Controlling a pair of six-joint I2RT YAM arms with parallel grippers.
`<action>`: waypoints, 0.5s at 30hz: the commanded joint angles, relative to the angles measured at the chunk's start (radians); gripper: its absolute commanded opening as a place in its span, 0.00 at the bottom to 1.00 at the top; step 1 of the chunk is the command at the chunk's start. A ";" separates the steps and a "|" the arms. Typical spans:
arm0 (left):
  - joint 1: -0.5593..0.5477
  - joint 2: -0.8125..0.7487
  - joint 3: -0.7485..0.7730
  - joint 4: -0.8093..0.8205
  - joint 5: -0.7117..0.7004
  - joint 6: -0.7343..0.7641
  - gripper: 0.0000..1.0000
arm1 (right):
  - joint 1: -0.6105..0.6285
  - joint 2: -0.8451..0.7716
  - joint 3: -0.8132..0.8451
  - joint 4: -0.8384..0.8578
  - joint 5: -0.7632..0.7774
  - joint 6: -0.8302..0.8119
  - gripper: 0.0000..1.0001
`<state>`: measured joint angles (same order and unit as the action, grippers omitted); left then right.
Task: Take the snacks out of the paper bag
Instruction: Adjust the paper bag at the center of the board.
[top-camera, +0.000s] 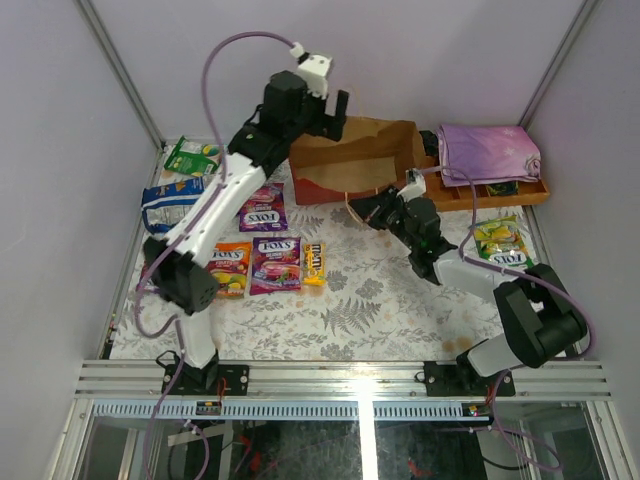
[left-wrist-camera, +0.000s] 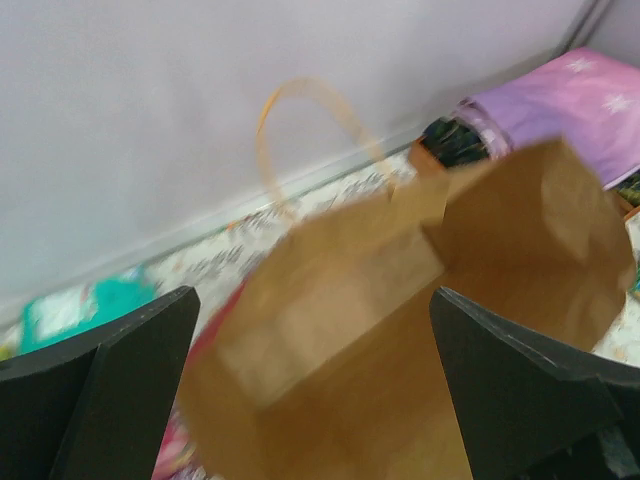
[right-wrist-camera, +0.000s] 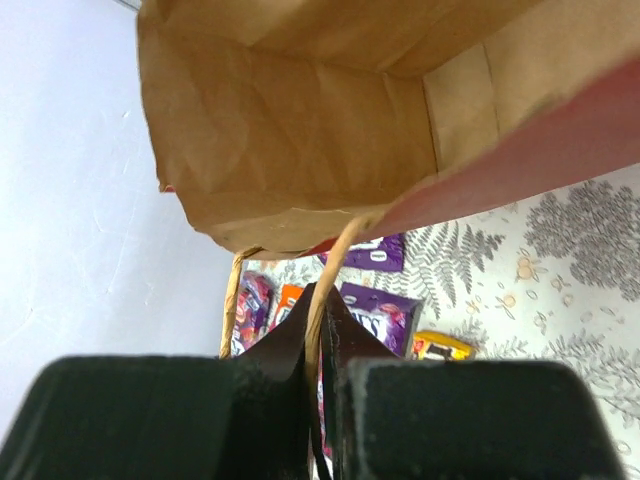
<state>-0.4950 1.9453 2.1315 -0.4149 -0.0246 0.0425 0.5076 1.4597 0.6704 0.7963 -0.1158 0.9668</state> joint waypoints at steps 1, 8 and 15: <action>0.064 -0.293 -0.242 0.060 -0.073 -0.010 1.00 | -0.001 0.033 0.128 -0.005 0.038 0.016 0.00; 0.115 -0.455 -0.284 0.050 -0.103 -0.031 1.00 | -0.002 0.054 0.262 -0.121 0.082 -0.043 0.00; 0.191 -0.488 -0.540 0.179 -0.042 -0.164 1.00 | -0.003 0.173 0.554 -0.392 0.088 -0.140 0.00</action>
<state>-0.3546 1.4075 1.7248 -0.3092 -0.0906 -0.0280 0.5076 1.5757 1.0512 0.5636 -0.0593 0.9089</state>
